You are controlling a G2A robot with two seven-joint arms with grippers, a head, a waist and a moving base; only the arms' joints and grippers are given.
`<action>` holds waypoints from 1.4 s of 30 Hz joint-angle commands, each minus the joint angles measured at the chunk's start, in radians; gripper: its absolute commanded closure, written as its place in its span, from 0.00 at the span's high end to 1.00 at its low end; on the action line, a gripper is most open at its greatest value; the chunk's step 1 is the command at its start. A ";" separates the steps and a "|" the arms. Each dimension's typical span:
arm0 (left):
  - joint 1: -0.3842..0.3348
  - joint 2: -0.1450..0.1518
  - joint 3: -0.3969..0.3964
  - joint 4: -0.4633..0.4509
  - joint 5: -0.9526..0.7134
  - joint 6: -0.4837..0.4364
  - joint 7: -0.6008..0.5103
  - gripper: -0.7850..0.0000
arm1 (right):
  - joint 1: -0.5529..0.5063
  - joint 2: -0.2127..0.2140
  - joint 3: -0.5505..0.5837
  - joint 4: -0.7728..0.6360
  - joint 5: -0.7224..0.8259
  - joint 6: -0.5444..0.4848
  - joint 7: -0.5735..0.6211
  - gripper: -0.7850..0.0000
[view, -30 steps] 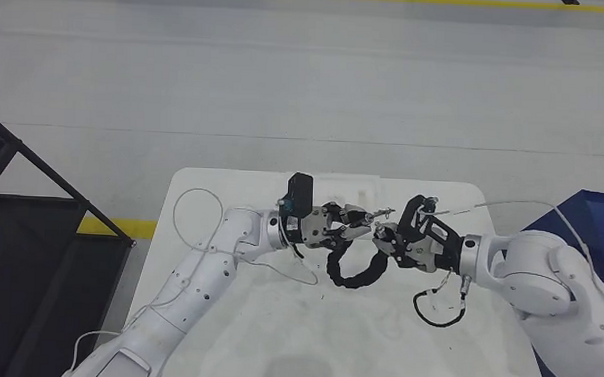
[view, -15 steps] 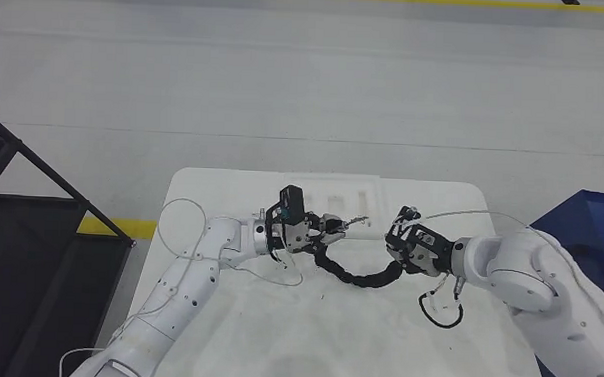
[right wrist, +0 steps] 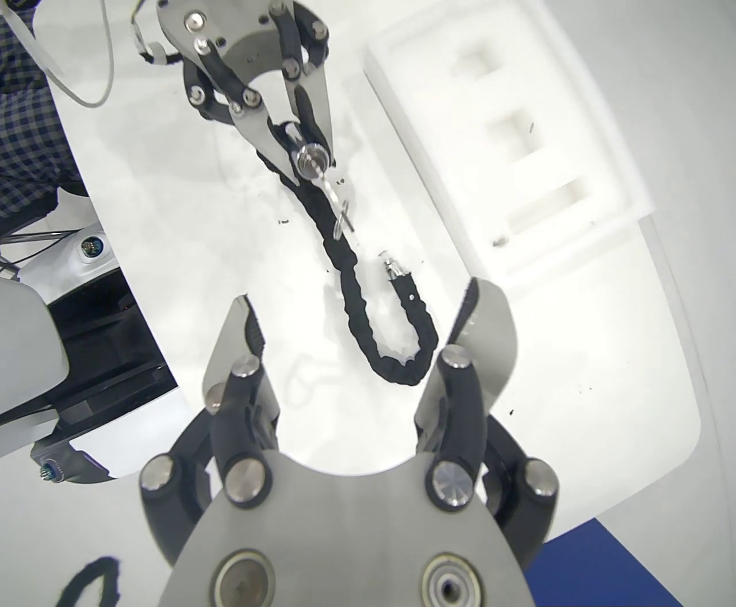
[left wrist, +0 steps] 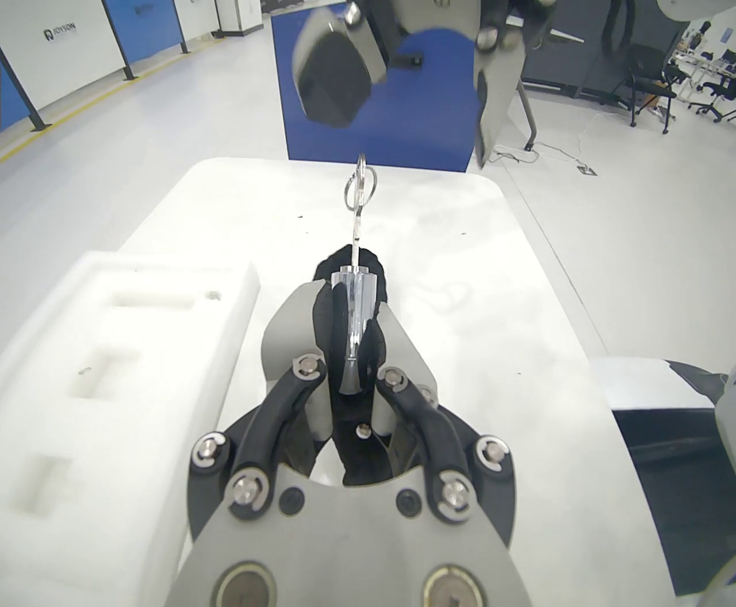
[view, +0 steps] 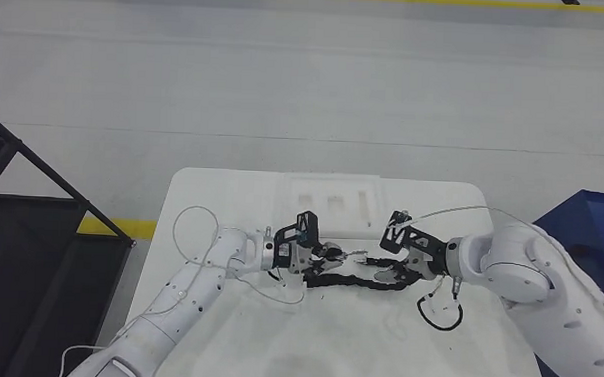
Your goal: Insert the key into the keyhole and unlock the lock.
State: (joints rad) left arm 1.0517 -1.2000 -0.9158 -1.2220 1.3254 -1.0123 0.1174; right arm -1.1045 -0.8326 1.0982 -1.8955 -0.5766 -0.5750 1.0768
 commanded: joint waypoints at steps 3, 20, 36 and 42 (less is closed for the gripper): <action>-0.016 0.007 0.052 0.032 -0.005 0.000 -0.045 0.00 | -0.020 0.012 0.059 -0.028 0.023 -0.007 -0.012 1.00; -0.132 0.013 0.181 0.074 -0.148 0.000 -0.133 1.00 | -0.032 0.019 0.097 -0.048 0.071 -0.080 -0.130 1.00; -0.379 0.134 0.180 0.043 -0.420 0.000 -0.101 1.00 | 0.168 -0.017 0.028 0.179 0.060 -0.274 -0.382 1.00; -0.482 0.197 0.195 0.000 -0.597 0.000 -0.201 1.00 | 0.277 -0.027 0.008 0.265 0.117 -0.317 -0.374 1.00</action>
State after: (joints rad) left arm 0.5905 -1.0162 -0.7254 -1.2166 0.7667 -1.0123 -0.0527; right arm -0.8480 -0.8586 1.1092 -1.6387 -0.4674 -0.8858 0.6929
